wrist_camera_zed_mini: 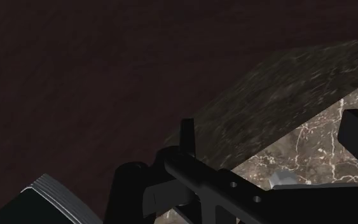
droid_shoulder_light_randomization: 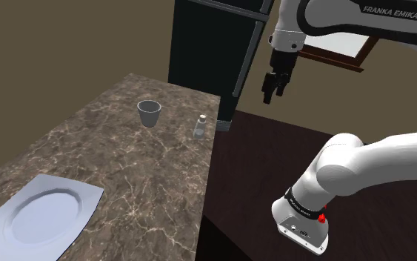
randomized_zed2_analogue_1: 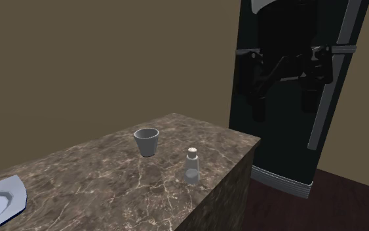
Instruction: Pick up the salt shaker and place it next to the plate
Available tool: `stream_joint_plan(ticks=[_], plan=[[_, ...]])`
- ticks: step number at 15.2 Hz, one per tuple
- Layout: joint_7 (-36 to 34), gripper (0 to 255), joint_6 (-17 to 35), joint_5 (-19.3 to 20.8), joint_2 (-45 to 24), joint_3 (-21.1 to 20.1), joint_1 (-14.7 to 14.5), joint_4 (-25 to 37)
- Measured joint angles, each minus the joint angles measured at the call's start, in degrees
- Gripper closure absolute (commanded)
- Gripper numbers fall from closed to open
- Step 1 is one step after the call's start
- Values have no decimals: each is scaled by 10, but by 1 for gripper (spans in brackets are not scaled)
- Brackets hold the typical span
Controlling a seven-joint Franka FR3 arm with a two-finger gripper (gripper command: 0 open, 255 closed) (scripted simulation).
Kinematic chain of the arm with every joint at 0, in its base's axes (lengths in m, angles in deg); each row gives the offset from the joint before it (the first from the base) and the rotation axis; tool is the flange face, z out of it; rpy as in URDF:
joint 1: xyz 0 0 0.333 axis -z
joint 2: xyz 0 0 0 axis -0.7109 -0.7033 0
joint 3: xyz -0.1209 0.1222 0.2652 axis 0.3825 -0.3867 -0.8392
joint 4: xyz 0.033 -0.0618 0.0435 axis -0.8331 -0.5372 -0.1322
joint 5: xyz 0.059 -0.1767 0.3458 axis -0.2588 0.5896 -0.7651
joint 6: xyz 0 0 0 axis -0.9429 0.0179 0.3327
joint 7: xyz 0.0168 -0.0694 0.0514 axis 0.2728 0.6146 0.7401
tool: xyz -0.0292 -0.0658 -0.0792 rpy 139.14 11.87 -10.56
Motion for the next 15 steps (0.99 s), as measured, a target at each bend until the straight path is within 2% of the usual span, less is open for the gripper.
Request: stream_joint_plan(ticks=[3,9,15], plan=[[-1,0,27,-6,-14,0,-4,-8],[9,0,152,-28,-93,5,-20,-27],[30,0,274,-53,-200,12,-38,-10]])
